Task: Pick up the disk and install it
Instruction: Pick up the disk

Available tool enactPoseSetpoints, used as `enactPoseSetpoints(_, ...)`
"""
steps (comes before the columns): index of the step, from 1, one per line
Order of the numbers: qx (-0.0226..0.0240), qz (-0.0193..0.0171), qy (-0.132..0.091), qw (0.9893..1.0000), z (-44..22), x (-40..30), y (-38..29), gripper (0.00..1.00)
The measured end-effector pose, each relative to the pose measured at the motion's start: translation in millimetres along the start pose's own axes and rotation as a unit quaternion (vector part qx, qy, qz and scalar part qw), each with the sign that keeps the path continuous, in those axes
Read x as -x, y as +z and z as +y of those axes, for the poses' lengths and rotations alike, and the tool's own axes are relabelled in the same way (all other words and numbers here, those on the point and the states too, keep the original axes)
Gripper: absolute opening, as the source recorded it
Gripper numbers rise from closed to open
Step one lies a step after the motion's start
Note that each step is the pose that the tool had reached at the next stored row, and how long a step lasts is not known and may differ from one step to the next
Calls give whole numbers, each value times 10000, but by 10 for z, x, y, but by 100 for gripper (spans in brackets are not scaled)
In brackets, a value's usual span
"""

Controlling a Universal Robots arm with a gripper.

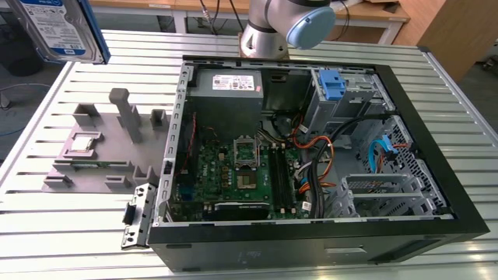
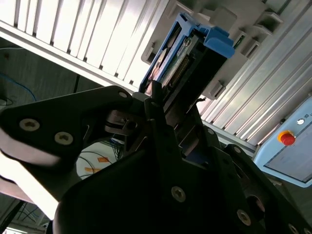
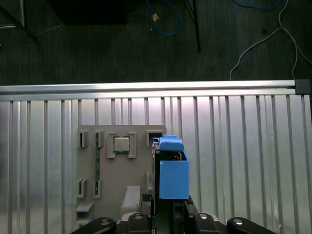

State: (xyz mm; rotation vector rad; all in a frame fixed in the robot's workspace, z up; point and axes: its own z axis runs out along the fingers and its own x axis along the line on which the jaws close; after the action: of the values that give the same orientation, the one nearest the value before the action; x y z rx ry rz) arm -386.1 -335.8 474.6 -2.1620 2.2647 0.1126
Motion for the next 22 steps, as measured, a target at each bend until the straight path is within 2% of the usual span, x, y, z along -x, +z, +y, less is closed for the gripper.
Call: enactPoseSetpoints(22,0,-4,0,10000,2,3,-42,35)
